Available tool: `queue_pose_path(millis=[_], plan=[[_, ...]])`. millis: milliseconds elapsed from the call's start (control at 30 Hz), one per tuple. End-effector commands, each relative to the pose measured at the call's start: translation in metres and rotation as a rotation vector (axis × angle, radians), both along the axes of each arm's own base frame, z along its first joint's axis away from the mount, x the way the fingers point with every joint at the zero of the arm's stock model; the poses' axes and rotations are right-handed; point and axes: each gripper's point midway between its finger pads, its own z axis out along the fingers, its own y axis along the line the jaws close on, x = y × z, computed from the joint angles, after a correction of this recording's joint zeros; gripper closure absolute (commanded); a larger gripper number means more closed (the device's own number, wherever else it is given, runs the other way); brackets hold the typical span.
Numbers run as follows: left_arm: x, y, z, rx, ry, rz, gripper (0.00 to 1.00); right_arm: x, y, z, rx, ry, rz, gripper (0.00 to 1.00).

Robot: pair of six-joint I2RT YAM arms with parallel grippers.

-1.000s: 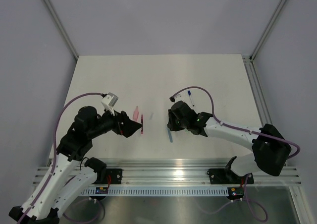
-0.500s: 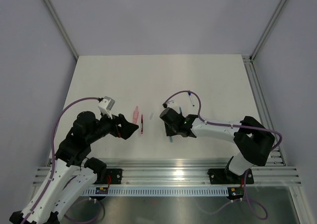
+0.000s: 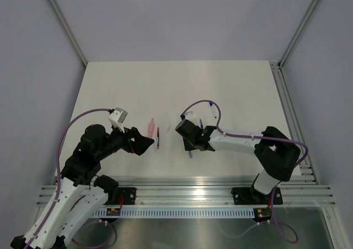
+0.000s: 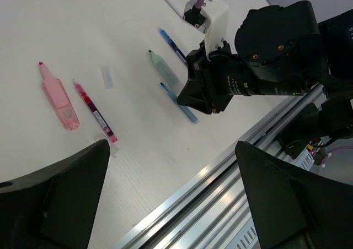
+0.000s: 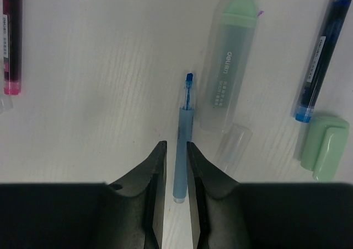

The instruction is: Insert the pens into the pen caps

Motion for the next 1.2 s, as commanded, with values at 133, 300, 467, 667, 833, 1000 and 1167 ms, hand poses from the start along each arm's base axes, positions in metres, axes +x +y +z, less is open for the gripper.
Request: queue_pose_path(millis=[133, 300, 467, 667, 833, 1000, 1167], plan=[[0.003, 0.001, 0.007, -0.003, -0.047, 0.004, 0.01, 0.01, 0.009, 0.025, 0.044, -0.057, -0.024, 0.73], [0.002, 0.0, 0.008, -0.009, -0.047, -0.003, 0.01, 0.01, 0.009, 0.019, 0.036, -0.047, -0.03, 0.74], [0.001, -0.001, 0.006, -0.006, -0.038, -0.011, 0.01, 0.009, 0.012, 0.011, 0.027, -0.029, -0.022, 0.74], [0.002, -0.001, 0.007, -0.01, -0.042, -0.013, 0.01, 0.006, 0.013, 0.0, 0.012, -0.002, -0.018, 0.75], [0.003, -0.002, 0.008, -0.012, -0.042, -0.014, 0.01, 0.004, 0.013, -0.006, 0.003, 0.013, -0.01, 0.75], [0.002, -0.003, 0.007, -0.014, -0.038, -0.021, 0.02, 0.005, 0.017, -0.014, -0.007, 0.027, -0.005, 0.76], [0.001, -0.005, 0.004, -0.014, -0.024, -0.037, 0.03, 0.009, 0.017, -0.019, -0.033, 0.026, -0.014, 0.76]])
